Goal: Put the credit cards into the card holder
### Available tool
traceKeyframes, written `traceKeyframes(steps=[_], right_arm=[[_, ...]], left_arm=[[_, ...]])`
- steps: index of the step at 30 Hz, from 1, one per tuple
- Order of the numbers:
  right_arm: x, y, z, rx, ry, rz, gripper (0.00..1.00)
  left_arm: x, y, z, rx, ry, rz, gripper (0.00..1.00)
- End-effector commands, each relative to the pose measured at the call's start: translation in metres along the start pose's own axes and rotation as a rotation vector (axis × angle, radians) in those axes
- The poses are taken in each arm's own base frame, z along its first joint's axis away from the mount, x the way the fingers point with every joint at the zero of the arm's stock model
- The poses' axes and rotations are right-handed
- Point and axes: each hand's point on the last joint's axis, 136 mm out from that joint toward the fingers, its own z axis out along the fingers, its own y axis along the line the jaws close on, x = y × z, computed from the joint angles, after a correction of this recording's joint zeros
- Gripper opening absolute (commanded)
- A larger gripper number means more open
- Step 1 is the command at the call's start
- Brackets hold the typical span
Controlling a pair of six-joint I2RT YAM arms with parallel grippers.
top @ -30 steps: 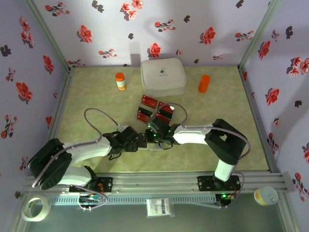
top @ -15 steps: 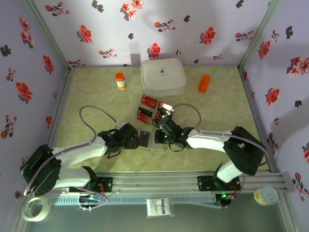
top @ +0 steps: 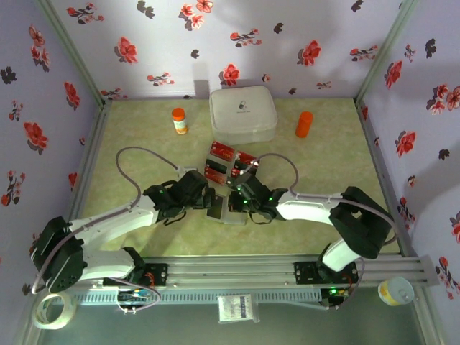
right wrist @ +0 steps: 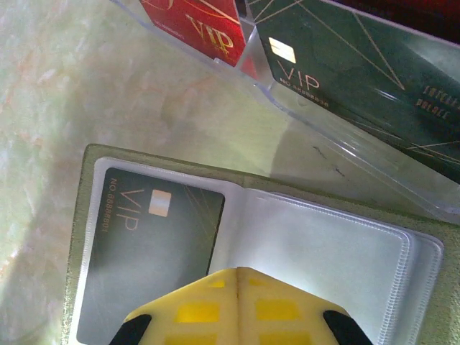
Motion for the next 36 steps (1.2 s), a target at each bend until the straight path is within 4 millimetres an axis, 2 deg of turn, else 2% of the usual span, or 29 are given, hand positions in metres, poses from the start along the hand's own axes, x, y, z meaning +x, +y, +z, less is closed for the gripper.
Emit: traceKeyframes(steps=[1,11,15,19,27,36], right_arm=[[-0.01,0.0,-0.004,0.007,-0.03,-0.002,0.04],[-0.004,-0.043,-0.012,0.079,-0.029,0.049,0.01],[-0.002,-0.05,-0.011,0.09,-0.018,0.054,0.01],[-0.001,-0.052,-0.008,0.089,-0.009,0.058,0.01],[0.006,-0.053,-0.001,0.081,0.027,0.053,0.01],[0.013,-0.049,0.011,0.047,0.071,0.067,0.0]], left_arm=[[-0.006,-0.004,-0.005,0.016,-0.001,-0.007,1.0],[-0.015,-0.047,-0.009,0.111,-0.013,0.014,1.0],[-0.004,-0.062,-0.002,0.137,0.005,0.029,1.0],[0.011,-0.069,0.01,0.144,0.035,0.037,1.0],[0.036,-0.06,0.033,0.102,0.093,0.068,1.0],[0.05,-0.054,0.045,0.08,0.122,0.097,1.0]])
